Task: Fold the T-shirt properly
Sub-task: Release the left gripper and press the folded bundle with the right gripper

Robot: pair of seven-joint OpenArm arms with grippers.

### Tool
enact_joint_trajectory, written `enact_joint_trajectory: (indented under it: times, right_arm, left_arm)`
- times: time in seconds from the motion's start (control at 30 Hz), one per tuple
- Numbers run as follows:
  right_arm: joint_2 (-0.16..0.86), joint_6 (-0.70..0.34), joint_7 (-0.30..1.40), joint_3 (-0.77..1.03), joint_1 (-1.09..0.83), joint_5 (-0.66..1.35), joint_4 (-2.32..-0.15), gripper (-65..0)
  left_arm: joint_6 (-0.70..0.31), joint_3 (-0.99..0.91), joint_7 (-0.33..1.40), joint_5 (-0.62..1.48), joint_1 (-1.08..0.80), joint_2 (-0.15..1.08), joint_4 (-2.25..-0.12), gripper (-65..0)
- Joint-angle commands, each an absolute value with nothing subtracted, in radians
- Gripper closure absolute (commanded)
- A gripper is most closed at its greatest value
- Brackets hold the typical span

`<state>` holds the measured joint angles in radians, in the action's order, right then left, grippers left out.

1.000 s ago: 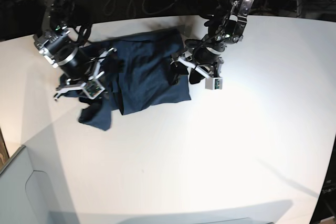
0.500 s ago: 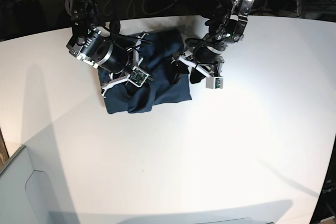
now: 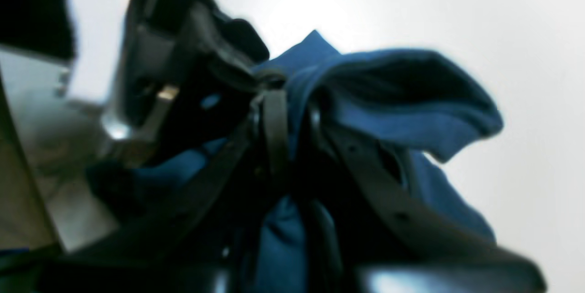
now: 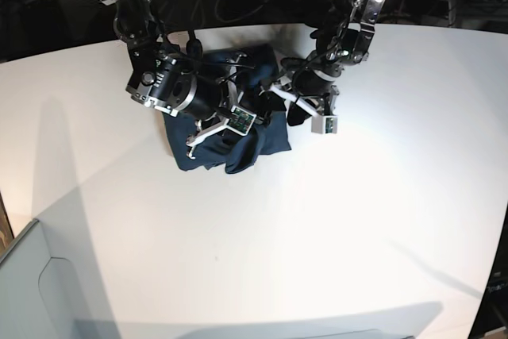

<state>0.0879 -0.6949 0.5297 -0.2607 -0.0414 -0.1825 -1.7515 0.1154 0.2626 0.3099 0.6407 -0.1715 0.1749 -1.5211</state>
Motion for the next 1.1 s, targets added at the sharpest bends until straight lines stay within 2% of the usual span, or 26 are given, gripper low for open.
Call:
enact_joint_trajectory:
  times: [0.0,0.27,0.3,0.4,0.57,0.67,0.97,1.03,1.07]
  right_arm:
    - [0.085,-0.698,0.503,-0.268,-0.030,-0.165,-1.759,0.0]
    - [0.073,-0.698,0.504,-0.269,-0.025,-0.165,-1.756,-0.4]
    - [0.073,-0.698,0.504,-0.271,-0.025,-0.165,-1.756,-2.0]
    - [0.073,-0.698,0.510,-0.277,-0.027,-0.165,-1.758,-12.6]
    - [0.076,-0.698,0.504,-0.298,-0.035,-0.165,-1.787,-38.8]
    - [0.079,-0.698,0.504,-0.294,-0.042,-0.160,-1.839,-47.0]
    - [0.076,-0.698,0.504,-0.036,-0.150,-0.159,-1.988,-47.0]
    - [0.074,-0.698,0.504,0.016,-0.170,-0.159,-2.000,-43.2]
    - [0.074,-0.698,0.504,0.039,-0.177,-0.157,-2.003,-39.2]
  left_arm:
    - [0.143,0.260,0.352,0.639,-0.189,0.180,-1.524,-45.0]
    - [0.143,0.252,0.352,0.639,-0.240,0.219,-1.639,-45.0]
    - [0.145,0.252,0.352,0.639,-0.245,0.220,-1.653,-45.0]
    - [0.145,0.209,0.352,0.639,-0.278,0.222,-1.690,-45.0]
    - [0.143,0.070,0.352,0.639,-0.363,0.220,-1.751,-45.0]
    - [0.143,-0.021,0.352,0.639,-0.417,0.219,-1.802,-45.1]
    - [0.142,-0.188,0.352,0.639,-0.469,0.211,-1.856,-45.1]
    - [0.142,-0.205,0.352,0.639,-0.469,0.211,-1.854,-45.1]
    - [0.142,-0.213,0.352,0.639,-0.469,0.211,-1.854,-45.1]
